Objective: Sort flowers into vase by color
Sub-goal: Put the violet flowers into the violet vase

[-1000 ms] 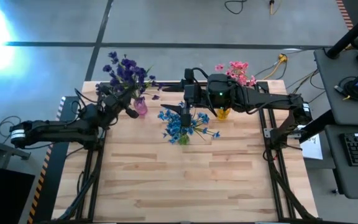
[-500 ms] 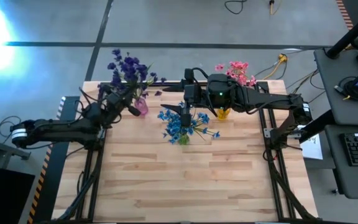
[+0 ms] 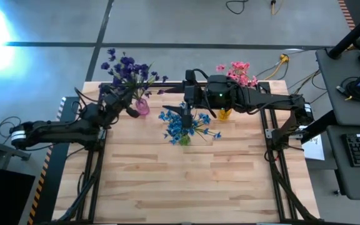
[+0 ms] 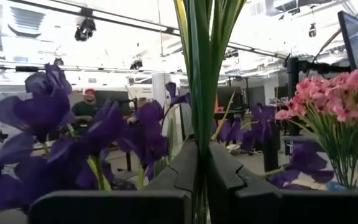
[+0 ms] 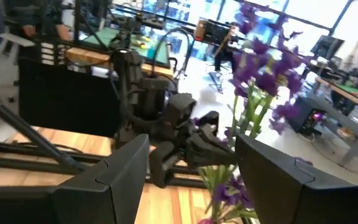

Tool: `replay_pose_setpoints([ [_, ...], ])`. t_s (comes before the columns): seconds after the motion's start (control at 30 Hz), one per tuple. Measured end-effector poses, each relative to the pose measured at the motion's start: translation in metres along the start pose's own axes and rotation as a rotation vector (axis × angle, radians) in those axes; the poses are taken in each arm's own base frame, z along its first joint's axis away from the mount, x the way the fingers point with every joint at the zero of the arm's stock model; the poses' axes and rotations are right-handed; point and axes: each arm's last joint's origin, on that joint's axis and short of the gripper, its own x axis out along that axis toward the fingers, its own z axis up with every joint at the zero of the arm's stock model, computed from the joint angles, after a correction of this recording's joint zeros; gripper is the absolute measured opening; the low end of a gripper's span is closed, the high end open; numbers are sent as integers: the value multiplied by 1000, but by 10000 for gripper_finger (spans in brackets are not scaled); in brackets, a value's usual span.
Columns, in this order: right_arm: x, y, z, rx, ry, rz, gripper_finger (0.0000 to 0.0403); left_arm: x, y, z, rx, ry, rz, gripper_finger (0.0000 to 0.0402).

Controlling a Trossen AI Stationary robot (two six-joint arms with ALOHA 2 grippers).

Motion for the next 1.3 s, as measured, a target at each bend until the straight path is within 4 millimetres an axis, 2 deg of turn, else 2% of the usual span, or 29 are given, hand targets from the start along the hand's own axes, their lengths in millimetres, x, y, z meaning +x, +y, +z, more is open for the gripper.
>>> replay_pose_setpoints([
  [0.2,1,-11,-4,51,21,-42,233,-5,-4,4,-44,-8,-99,0],
  [0.33,0,-10,-6,62,45,-36,233,-9,-11,4,-23,-9,-205,0],
  [0.67,-2,-13,5,63,0,-43,233,-17,-10,17,2,-97,-225,0],
  [0.9,25,-11,-6,36,23,-42,241,-20,-9,22,-45,-141,-296,0],
  [1.13,37,-14,2,23,12,-46,288,-21,-10,25,-92,-176,-360,0],
  [1.3,58,-13,-11,-2,50,-42,310,-20,-10,28,-120,-207,-372,0],
])
